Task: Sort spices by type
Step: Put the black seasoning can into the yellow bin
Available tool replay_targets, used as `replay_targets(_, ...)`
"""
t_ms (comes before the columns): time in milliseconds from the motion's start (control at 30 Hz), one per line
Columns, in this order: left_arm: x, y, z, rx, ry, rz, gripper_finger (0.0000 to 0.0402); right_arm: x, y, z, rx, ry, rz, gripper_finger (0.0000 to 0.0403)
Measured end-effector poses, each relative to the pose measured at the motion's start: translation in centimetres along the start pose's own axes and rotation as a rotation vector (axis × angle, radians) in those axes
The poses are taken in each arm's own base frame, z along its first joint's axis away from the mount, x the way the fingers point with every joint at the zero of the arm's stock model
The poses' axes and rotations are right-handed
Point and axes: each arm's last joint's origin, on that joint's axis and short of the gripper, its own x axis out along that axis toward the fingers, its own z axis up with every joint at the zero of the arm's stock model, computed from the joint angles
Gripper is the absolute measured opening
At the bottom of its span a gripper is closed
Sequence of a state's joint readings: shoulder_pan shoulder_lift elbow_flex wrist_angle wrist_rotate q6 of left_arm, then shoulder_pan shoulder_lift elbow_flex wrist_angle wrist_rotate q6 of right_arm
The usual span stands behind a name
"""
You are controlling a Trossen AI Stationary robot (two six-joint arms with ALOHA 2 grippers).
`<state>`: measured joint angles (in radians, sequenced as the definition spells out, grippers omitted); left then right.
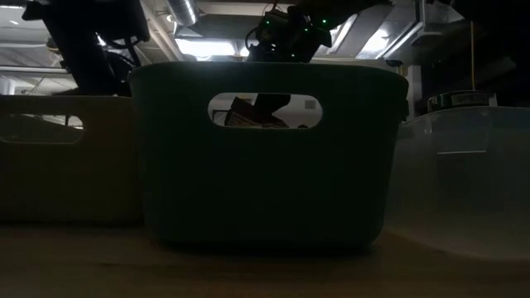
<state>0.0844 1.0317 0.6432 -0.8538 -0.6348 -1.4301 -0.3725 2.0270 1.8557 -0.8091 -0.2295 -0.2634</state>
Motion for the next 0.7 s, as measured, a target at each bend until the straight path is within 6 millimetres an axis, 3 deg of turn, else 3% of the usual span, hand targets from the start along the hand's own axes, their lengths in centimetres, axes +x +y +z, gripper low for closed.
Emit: replay_targets(700, 1.5, 0.9, -0.6, 0.004, -0.002, 0.026, 0.0173, 0.0, 0.0, 0.0, -0.004, 0.000, 0.000, 0.0264)
